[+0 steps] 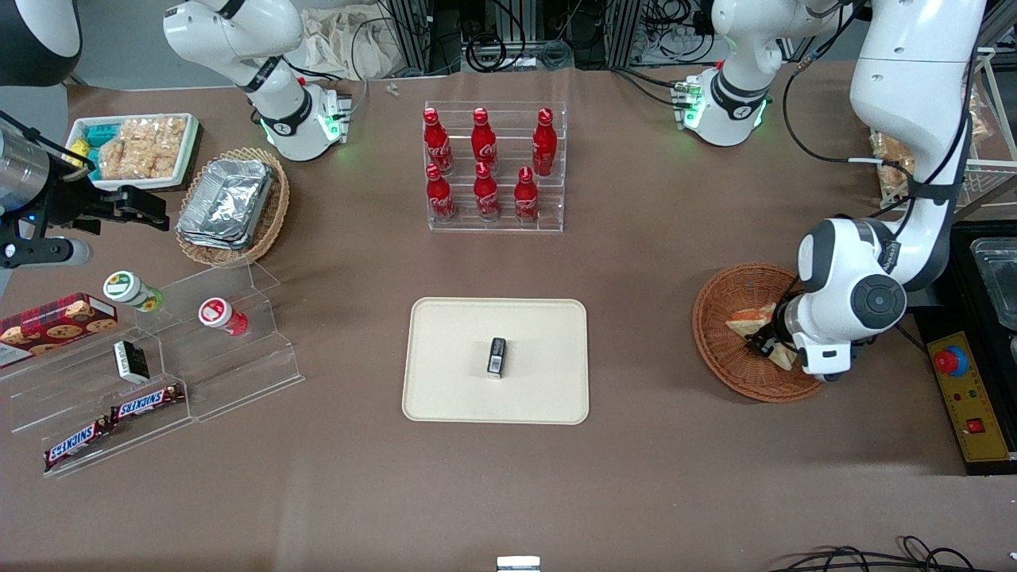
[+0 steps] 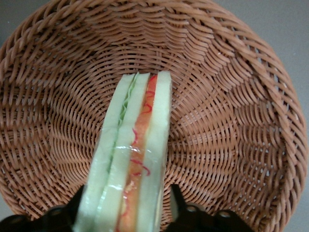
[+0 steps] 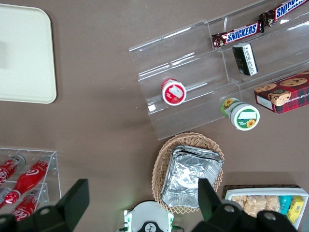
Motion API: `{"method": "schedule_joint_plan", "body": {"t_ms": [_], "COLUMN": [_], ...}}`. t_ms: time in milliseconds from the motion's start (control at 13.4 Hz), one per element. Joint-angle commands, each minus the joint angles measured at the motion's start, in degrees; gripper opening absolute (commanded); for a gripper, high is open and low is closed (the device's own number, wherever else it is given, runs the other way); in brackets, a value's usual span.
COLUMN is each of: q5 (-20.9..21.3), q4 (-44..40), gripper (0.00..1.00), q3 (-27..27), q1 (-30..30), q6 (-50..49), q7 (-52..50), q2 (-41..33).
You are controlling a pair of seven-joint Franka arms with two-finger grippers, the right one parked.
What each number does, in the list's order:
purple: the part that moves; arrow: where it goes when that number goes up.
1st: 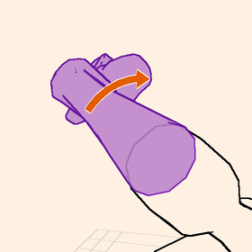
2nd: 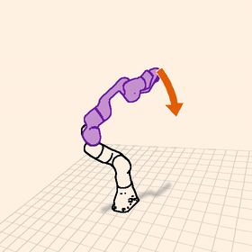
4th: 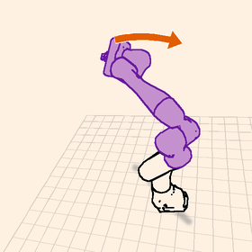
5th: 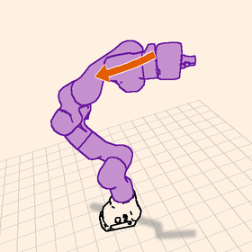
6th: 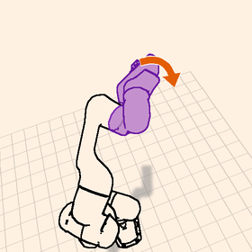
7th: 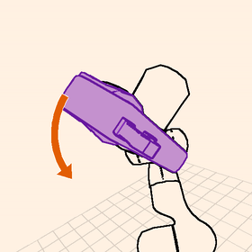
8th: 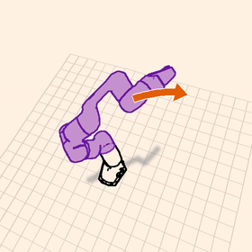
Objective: Place sandwich from basket to tray
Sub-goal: 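Lift the sandwich out of the basket with the left gripper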
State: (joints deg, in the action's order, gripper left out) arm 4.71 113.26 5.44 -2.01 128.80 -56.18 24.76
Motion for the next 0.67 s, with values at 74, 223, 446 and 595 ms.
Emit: {"method": "schedule_joint_plan", "body": {"t_ms": [74,223,446,595], "q5": [1.44,1.44,1.35,1.18], "q4": [-0.06,-1.55,-6.54,-12.42], "gripper": [0.00,0.00,0.00,0.00], "q3": [-0.17,-0.17,0.00,0.18], "q1": [0.25,0.17,0.08,0.25], "q6": [1.37,0.67,-4.41,-10.81], "q7": [-2.79,-2.88,-2.53,-2.62], "q2": [-0.59,-1.20,-2.61,-2.53]}}
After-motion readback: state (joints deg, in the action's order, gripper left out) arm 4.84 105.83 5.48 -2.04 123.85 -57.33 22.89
